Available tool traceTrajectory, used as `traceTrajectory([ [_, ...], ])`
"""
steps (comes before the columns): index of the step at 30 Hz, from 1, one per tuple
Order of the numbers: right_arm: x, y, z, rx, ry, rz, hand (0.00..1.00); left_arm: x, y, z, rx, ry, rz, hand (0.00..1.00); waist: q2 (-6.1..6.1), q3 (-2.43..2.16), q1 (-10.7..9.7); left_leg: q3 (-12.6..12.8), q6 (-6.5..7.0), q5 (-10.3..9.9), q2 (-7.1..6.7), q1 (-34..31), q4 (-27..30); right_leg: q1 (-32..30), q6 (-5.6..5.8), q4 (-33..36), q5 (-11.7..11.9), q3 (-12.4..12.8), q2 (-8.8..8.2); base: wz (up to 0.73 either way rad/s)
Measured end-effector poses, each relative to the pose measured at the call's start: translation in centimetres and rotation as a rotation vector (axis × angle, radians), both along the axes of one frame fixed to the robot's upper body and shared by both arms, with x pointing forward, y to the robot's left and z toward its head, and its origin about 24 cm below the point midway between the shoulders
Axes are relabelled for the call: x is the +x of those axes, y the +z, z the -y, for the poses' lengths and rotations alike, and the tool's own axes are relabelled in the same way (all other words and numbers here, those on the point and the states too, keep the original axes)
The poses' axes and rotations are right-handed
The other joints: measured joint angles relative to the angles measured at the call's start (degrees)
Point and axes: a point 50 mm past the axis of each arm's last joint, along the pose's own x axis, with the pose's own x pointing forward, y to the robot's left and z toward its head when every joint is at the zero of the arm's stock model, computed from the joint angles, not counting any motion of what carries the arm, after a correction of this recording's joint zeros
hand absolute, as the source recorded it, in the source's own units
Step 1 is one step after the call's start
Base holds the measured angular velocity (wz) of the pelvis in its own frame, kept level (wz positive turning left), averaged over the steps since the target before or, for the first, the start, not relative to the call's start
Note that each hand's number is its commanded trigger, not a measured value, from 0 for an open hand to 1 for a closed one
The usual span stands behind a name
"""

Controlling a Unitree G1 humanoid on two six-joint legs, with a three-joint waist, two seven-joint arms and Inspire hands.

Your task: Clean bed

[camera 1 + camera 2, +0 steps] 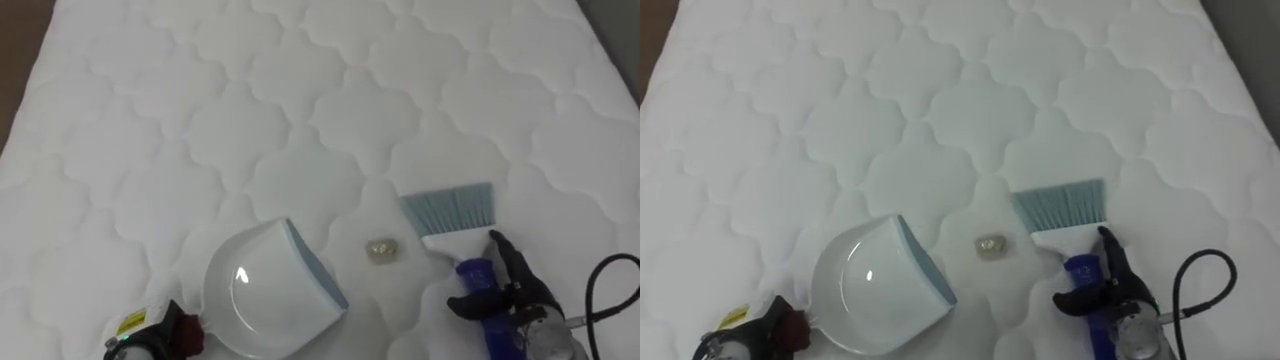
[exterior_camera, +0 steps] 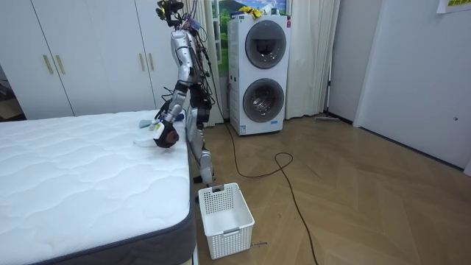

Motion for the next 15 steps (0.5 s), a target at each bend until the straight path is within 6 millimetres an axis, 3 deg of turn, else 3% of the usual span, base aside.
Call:
traceTrajectory([
  [4, -0.17, -0.06, 0.05, -0.005, -0.005, 0.000, 0.00, 0.01, -0.02, 0.07, -0.002, -0.001, 0.000, 1.00, 0.35, -0.24, -0.1, 0.0, 0.00, 0.0, -0.02, 0.0, -0.1, 0.0, 0.00, 0.0, 0.0, 0.0, 0.04, 0.00],
  [15, -0.36, -0.12, -0.21, -0.006, -0.002, 0.009, 0.00, -0.18, -0.25, 0.39, -0.005, 0.017, 0.004, 1.00, 0.17, -0.20, -1.2, 0.1, 0.14, 0.1, -0.19, -0.6, -0.1, -0.9, 0.07, 0.5, 0.0, 0.1, -0.21, 0.00],
])
